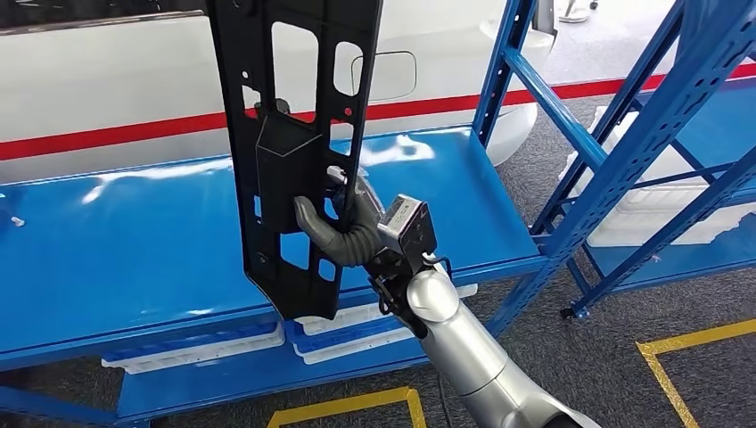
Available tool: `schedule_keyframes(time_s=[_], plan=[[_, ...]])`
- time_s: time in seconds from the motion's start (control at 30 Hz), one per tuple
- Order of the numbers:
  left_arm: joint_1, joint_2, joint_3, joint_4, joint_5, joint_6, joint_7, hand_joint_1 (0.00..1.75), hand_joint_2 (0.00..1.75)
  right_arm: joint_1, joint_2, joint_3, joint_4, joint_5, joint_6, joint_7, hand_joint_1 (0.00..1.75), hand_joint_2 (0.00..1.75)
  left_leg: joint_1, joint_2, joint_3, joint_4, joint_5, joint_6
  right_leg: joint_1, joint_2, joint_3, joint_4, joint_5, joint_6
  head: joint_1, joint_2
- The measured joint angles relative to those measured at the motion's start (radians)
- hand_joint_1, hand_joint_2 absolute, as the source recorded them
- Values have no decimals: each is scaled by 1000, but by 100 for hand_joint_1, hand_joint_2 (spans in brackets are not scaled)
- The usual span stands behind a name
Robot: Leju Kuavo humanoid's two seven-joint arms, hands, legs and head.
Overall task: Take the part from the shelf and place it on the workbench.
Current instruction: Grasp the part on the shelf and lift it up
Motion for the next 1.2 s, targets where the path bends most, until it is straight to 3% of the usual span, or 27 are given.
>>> schedule_keyframes(time_s=[0.07, 0.13, 0.17, 0.2, 0.23, 0.3, 0.33, 0.4, 0.5, 0.53, 0.6, 0.63, 0.67, 0.7, 0.73, 0.77, 0.8, 0.83, 0.9, 0.93, 1.0, 1.03, 1.1, 1.17, 1.2], plan=[[-1, 0, 0, 0, -2, 2, 2, 0, 175, 1, -5, 4, -1, 29, -21, -2, 175, 175, 1, 5, -20, -5, 23, 18, 1, 0, -30, 67, -59, -8, 1, 0], [-2, 0, 0, 0, -4, 5, 5, 0, 175, 6, -11, 9, -2, 55, -42, 0, 175, 175, -4, 7, -46, -4, 44, 26, 1, 1, -72, 203, -145, -19, 1, 0], [-2, -1, 0, 0, -5, 6, 7, 0, 175, 10, -13, 11, -2, 59, -48, 1, 175, 175, -7, 7, -61, -4, 55, 27, 2, 1, -83, 263, -169, -18, 1, 0], [-2, -1, 0, 0, -6, 6, 7, 0, 175, 14, -16, 13, -2, 61, -50, 2, 175, 175, -10, 7, -74, -3, 65, 28, 3, 1, -79, 293, -173, -12, 1, 0], [-2, -2, 0, 0, -7, 6, 7, 0, 175, 16, -18, 14, -2, 62, -51, 2, 175, 175, -13, 7, -87, -2, 75, 28, 5, 1, -55, 283, -160, -4, 1, 0], [-2, -5, 0, 0, -8, 6, 8, 0, 175, 18, -21, 16, -2, 63, -52, 4, 175, 175, -18, 6, -106, -1, 92, 27, 11, 1, 42, 163, -125, -2, 1, 0], [-2, -6, 0, 0, -8, 6, 8, 0, 175, 18, -21, 18, -4, 63, -53, 4, 175, 175, -21, 5, -113, 0, 100, 25, 15, 0, 100, 79, -121, -8, 1, 0], [-3, -8, 0, 0, -10, 6, 8, 0, 175, 18, -22, 20, -7, 62, -56, 4, 175, 175, -23, 5, -121, 0, 115, 17, 22, 1, 163, -27, -128, -24, 0, 0], [-2, -7, 0, 0, -12, 6, 8, 0, 175, 22, -22, 22, -10, 54, -73, 4, 175, 175, -20, 3, -131, 3, 123, 0, 15, -1, 155, -48, -114, -42, 0, 0], [-1, -6, 0, 0, -11, 6, 7, 0, 175, 23, -22, 23, -11, 50, -80, 4, 175, 175, -18, 2, -141, 20, 100, -7, 11, -2, 147, -49, -103, -51, -2, 0], [-1, -4, 0, 0, -10, 6, 4, 0, 175, 26, -23, 23, -13, 42, -88, 5, 175, 175, -9, 0, -172, 105, 11, -21, 5, -5, 128, -51, -79, -63, -5, 0], [-1, -3, 0, 0, -9, 6, 3, 0, 175, 29, -23, 23, -13, 39, -91, 5, 175, 175, -3, 0, -189, 170, -35, -28, 5, -5, 115, -49, -68, -64, -6, 0], [-1, -2, 0, 0, -8, 5, 1, 0, 175, 33, -25, 22, -13, 37, -92, 5, 175, 175, 2, 1, -202, 231, -64, -35, 5, -6, 100, -47, -58, -62, -6, 0], [-1, -1, 0, 0, -6, 5, 0, 0, 175, 37, -28, 21, -13, 36, -92, 5, 175, 175, 8, 1, -205, 272, -70, -42, 4, -6, 84, -43, -49, -59, -6, 0], [-1, 0, 0, 0, -5, 4, -1, 0, 175, 41, -31, 20, -13, 37, -92, 4, 175, 175, 14, 1, -191, 280, -54, -48, 2, -6, 68, -38, -41, -55, -6, 0], [-1, 2, 0, 0, -3, 4, -2, 0, 175, 46, -34, 19, -13, 39, -93, 1, 175, 175, 20, 2, -159, 253, -27, -53, -1, -6, 52, -30, -35, -49, -6, 0], [-1, 3, 0, 0, -2, 4, -3, 0, 175, 49, -36, 18, -13, 41, -93, -1, 175, 175, 26, 2, -113, 196, -3, -58, -3, -6, 37, -21, -30, -43, -6, 0], [-2, 2, 0, 0, -2, 4, -4, 0, 175, 50, -37, 16, -14, 43, -93, -4, 175, 175, 28, 1, -63, 128, 1, -63, -4, -6, 24, -12, -25, -36, -6, 0], [-4, 1, 0, 0, -2, 4, -5, 0, 175, 51, -37, 14, -17, 48, -93, -7, 175, 175, 25, -3, -5, 37, -16, -58, -2, -6, 10, 0, -15, -21, -4, 0], [-5, 0, 0, 0, -1, 4, -5, 0, 175, 51, -37, 13, -18, 51, -93, -8, 175, 175, 20, -5, 0, 22, -24, -49, 0, -6, 8, 1, -9, -13, -3, 0], [-5, 0, 0, 0, -1, 5, -5, 0, 175, 51, -38, 12, -19, 54, -93, -9, 175, 175, 14, -2, -11, 17, -10, -23, 1, -6, 3, 0, 1, 2, -1, 0], [-5, -1, 0, 0, 0, 6, -5, 0, 175, 51, -38, 12, -20, 55, -93, -9, 175, 175, 12, 0, -19, 15, 0, -8, 0, -5, -6, 11, -9, 3, -1, 0], [-6, -1, 0, 0, 0, 6, -5, 0, 175, 52, -40, 9, -21, 55, -93, -9, 175, 175, 11, 5, -41, 12, 24, 14, -3, -4, -41, 86, -76, -7, 0, 0], [-6, -1, 0, 0, 0, 6, -6, 0, 175, 53, -43, 8, -22, 55, -93, -9, 175, 175, 7, 6, -71, 12, 48, 21, -2, -3, -83, 220, -155, -12, 1, 0], [-6, -1, 0, 0, 0, 6, -6, 0, 175, 54, -44, 8, -22, 55, -93, -9, 175, 175, 5, 6, -86, 13, 60, 21, -2, -3, -90, 273, -173, -8, 1, 0]])
